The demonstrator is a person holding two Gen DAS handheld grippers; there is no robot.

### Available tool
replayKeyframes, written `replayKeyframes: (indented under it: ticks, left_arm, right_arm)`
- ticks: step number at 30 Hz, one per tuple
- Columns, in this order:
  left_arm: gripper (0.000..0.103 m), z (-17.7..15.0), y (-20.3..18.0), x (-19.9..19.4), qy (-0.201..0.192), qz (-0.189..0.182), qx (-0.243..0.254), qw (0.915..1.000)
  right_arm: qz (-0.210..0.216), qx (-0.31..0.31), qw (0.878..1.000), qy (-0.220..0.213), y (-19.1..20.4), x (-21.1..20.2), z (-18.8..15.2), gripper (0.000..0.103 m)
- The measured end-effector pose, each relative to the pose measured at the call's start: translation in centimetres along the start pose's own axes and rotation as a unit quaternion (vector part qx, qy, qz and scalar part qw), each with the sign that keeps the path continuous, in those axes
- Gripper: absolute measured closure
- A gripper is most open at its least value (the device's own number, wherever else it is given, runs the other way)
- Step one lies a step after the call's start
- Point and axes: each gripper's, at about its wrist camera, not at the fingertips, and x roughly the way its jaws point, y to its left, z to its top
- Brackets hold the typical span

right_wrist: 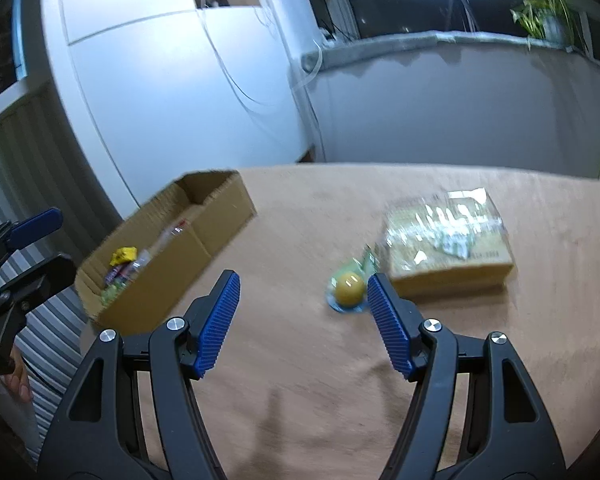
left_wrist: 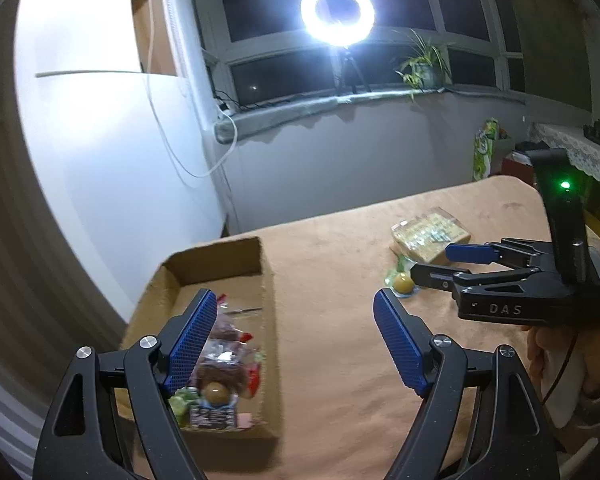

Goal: Organize snacks
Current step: 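Grasp the yellow ball sweet with the left tool while the right grasps a green wrapper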

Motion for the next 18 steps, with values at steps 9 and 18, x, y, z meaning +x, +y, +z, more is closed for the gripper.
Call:
replayKeyframes:
  ticks: [9,18]
  left_arm:
    - [0.022,-1.6,-1.3,2.1,0.029,-0.046,-0.016,0.9984]
    - [0.022,-2.8,-2.0,3.3,0.048,-0.073,-0.026,0.9959]
  right_arm:
    - [-0.009,0.008,0.998,0.066,-1.6,3.5,-0.1,0.034]
    - [0.019,0.040,0.995,0.084,-4.4,6.2,1.6,0.034]
